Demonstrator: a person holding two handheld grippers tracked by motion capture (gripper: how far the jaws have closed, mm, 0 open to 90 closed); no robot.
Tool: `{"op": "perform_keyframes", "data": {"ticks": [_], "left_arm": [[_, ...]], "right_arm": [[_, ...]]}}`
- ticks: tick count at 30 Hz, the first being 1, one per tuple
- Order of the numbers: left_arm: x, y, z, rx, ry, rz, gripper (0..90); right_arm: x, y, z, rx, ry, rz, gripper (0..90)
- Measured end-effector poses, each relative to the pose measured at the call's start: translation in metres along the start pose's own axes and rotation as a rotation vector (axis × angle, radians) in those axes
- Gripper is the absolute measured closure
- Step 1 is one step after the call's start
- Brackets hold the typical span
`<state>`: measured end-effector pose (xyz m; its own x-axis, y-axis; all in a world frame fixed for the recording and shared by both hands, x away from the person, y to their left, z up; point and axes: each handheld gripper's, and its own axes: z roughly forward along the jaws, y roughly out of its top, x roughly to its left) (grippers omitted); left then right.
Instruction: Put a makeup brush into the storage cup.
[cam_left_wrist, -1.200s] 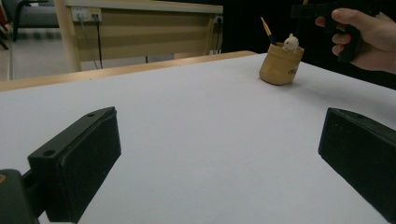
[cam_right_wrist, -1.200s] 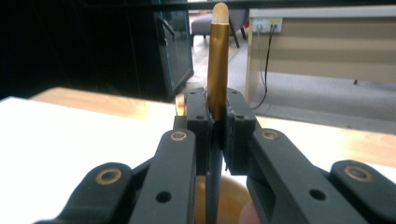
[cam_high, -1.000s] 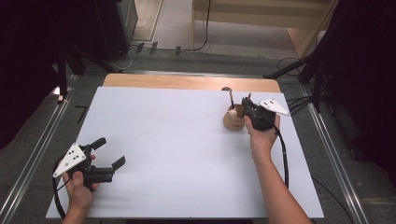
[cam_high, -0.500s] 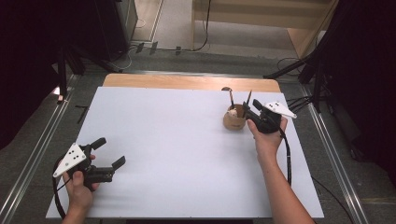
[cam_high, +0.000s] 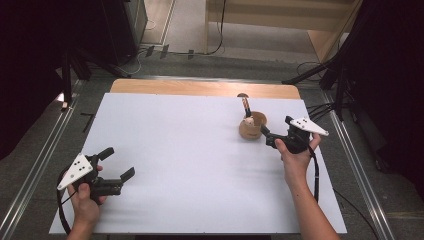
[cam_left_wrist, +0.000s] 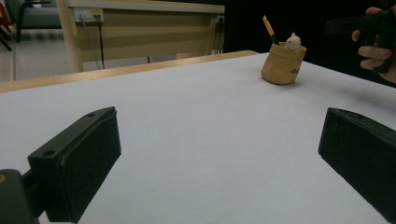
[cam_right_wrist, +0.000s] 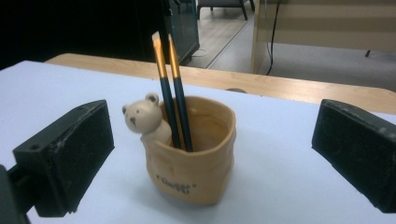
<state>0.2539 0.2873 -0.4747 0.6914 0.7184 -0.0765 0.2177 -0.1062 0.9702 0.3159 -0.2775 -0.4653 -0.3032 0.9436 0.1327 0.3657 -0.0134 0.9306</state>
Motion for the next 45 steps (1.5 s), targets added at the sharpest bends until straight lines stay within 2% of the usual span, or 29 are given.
{"op": "perform_keyframes", "data": {"ticks": [11,20,37,45], "left_arm": [[-0.001,0.000,0.000,-0.001,-0.002,0.004,0.0],[-0.001,0.000,0.001,-0.001,-0.004,0.004,0.0],[-0.002,0.001,0.000,-0.005,-0.013,0.004,0.0],[-0.001,0.002,-0.003,-0.012,-0.012,0.007,0.0]], "right_arm": [[-0.006,-0.017,-0.019,-0.008,0.020,0.013,0.0],[-0.009,-0.029,-0.037,-0.007,0.040,-0.001,0.0],[-0.013,-0.049,-0.059,-0.009,0.063,-0.013,0.0],[-0.014,-0.059,-0.074,-0.017,0.087,0.005,0.0]]}}
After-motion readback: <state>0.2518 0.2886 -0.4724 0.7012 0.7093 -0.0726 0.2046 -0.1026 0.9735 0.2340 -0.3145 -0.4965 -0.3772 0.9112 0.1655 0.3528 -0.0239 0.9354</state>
